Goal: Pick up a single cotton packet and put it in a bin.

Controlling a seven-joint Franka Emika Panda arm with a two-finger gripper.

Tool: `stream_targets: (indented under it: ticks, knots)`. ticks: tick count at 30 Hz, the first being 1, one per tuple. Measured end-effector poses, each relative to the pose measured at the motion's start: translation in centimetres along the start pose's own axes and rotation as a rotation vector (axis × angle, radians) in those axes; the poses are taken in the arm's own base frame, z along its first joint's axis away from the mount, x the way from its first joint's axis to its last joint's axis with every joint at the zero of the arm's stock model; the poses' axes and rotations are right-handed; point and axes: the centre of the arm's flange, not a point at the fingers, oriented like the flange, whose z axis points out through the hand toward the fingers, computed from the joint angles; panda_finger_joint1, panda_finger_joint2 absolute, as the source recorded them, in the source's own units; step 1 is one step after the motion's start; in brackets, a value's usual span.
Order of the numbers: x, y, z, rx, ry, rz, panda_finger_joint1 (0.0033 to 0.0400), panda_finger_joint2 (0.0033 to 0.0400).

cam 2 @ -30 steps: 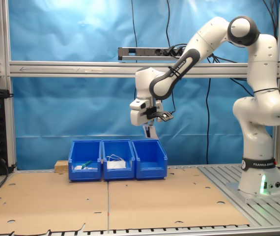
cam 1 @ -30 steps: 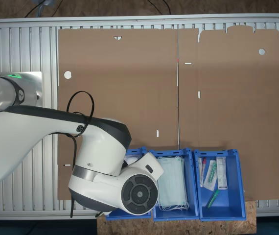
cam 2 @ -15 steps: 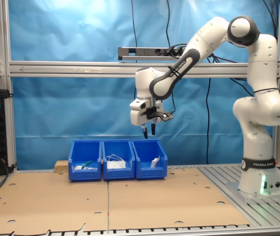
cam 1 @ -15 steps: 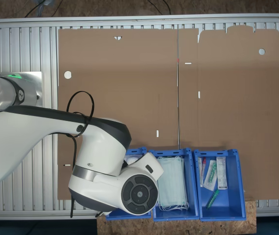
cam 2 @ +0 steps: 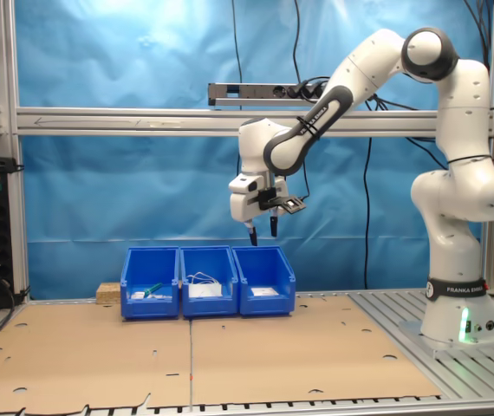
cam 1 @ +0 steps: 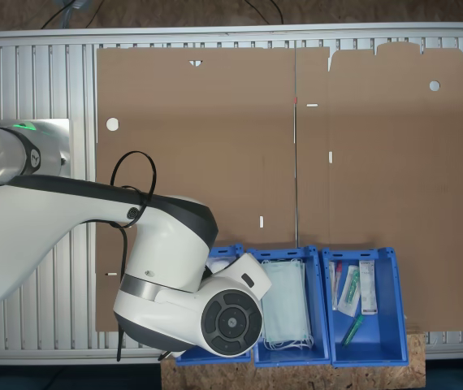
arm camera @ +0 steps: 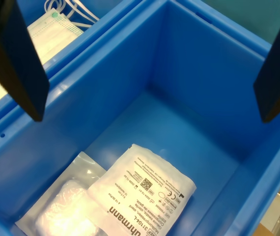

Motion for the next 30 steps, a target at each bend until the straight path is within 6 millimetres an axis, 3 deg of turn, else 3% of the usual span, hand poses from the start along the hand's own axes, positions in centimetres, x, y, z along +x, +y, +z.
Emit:
stream_targets:
  ticks: [30]
  knots:
    - [0.00,0.00,0.00,0.000,0.000,0.000,0.0400,0.0400]
